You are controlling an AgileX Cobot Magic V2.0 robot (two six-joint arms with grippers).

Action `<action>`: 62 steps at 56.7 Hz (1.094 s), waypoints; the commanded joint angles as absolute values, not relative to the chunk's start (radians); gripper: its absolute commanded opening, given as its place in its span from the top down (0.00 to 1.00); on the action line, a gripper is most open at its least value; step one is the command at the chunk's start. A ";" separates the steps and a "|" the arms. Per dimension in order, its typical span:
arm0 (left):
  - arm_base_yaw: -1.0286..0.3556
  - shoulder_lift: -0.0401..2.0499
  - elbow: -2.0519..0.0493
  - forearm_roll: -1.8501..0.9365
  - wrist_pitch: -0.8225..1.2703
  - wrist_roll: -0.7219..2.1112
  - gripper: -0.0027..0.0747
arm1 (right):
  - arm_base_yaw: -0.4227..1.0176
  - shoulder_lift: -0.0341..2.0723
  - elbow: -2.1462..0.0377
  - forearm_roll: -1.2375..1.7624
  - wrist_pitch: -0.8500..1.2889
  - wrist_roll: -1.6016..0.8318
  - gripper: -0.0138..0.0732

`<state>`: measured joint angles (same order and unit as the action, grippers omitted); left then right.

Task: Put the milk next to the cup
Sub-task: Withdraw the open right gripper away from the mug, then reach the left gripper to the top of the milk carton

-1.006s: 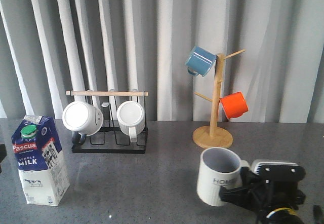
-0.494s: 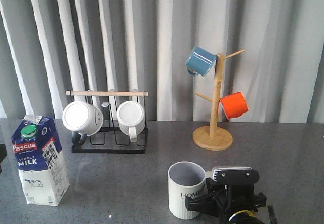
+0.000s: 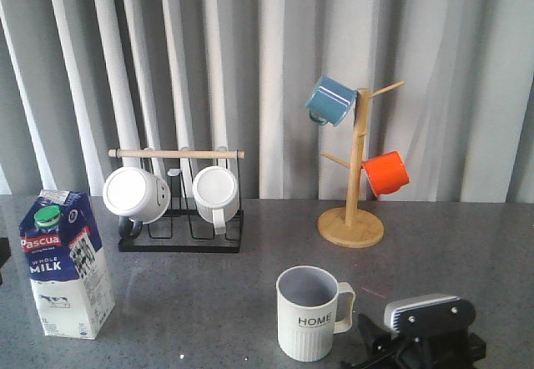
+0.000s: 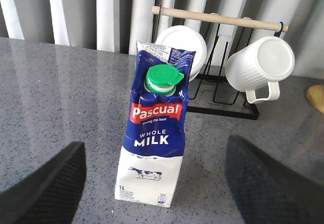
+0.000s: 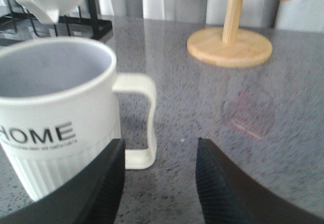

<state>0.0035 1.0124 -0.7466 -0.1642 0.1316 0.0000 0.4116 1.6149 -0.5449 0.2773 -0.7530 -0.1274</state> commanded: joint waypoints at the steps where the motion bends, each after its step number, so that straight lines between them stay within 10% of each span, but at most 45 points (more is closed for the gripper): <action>1: -0.003 1.001 -0.783 -0.173 0.067 0.000 0.28 | 0.321 1.446 -0.580 0.121 -0.598 -0.144 0.45; 19: -0.003 1.001 -0.783 -0.173 0.067 0.000 0.28 | 0.134 1.061 -0.753 -0.151 -0.272 -0.012 0.48; 29: -0.003 1.001 -0.783 -0.173 0.067 0.000 0.28 | 0.135 0.888 -0.758 -0.182 -0.308 0.041 0.86; 62: -0.003 1.001 -0.783 -0.173 0.067 0.000 0.28 | 0.135 0.869 -0.756 -0.161 -0.298 0.044 0.85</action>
